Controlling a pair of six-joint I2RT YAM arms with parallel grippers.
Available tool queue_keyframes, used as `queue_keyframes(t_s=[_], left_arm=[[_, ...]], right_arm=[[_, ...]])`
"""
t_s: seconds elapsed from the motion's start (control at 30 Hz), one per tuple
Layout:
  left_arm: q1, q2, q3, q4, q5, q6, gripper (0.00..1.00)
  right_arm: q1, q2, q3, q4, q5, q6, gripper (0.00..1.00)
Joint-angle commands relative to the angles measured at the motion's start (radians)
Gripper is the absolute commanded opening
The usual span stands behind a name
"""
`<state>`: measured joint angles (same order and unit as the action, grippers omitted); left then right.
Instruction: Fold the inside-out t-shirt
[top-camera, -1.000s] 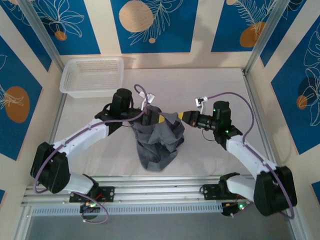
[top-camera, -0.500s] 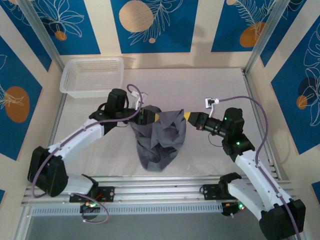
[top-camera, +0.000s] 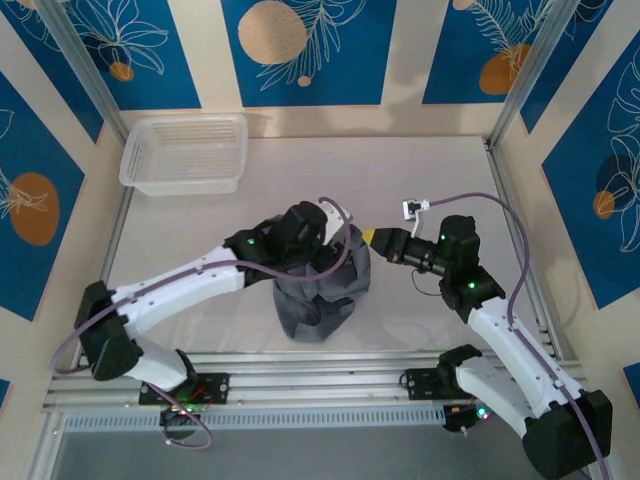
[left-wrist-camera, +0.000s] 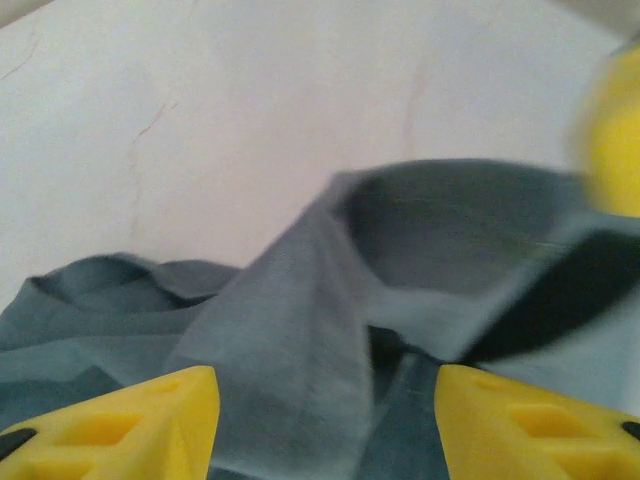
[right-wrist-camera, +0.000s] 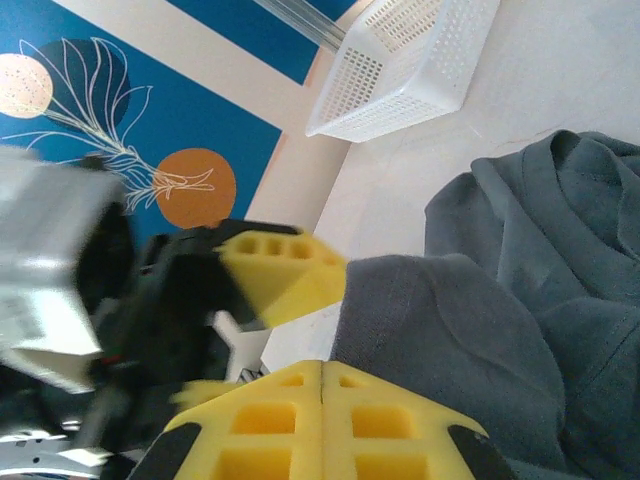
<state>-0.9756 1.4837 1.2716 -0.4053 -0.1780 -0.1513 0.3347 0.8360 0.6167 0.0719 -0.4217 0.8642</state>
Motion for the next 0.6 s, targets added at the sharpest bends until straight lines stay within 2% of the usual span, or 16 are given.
queue_keyframes(t_s=[0.0,0.1,0.17,0.2,0.23,0.33,0.37,0.4,0.43,0.5,0.53,0.57], left_arm=[[0.001,0.050,0.039,-0.014,-0.088,-0.024,0.64],[0.007,0.097,0.056,0.007,-0.033,-0.039,0.67],[0.014,0.124,0.065,0.005,-0.039,-0.052,0.64],[0.022,0.131,0.068,-0.001,-0.044,-0.061,0.57],[0.032,0.129,0.068,-0.008,-0.047,-0.072,0.45],[0.082,0.076,0.070,-0.045,0.001,-0.099,0.03],[0.102,0.048,0.073,-0.056,0.047,-0.105,0.00],[0.136,0.013,0.080,-0.063,0.157,-0.118,0.00],[0.185,-0.020,0.089,-0.053,0.341,-0.143,0.00],[0.272,-0.057,0.107,0.015,0.694,-0.245,0.00],[0.300,-0.069,0.115,0.062,0.809,-0.297,0.00],[0.313,-0.077,0.131,0.075,0.859,-0.322,0.00]], right_arm=[[0.012,0.000,0.044,-0.016,0.009,0.004,0.00],[0.013,0.000,0.050,-0.038,0.017,-0.008,0.00],[0.013,0.000,0.051,-0.047,0.023,-0.013,0.00],[0.013,-0.001,0.050,-0.057,0.030,-0.016,0.00],[0.013,-0.004,0.050,-0.072,0.045,-0.023,0.00],[0.002,-0.017,0.066,-0.195,0.159,-0.078,0.00],[-0.003,-0.018,0.070,-0.240,0.208,-0.112,0.00],[-0.006,-0.013,0.077,-0.302,0.268,-0.150,0.00],[-0.008,-0.003,0.085,-0.357,0.314,-0.188,0.00],[-0.006,0.029,0.079,-0.391,0.329,-0.264,0.00],[-0.005,0.044,0.071,-0.391,0.326,-0.280,0.00],[-0.005,0.056,0.063,-0.385,0.317,-0.288,0.00]])
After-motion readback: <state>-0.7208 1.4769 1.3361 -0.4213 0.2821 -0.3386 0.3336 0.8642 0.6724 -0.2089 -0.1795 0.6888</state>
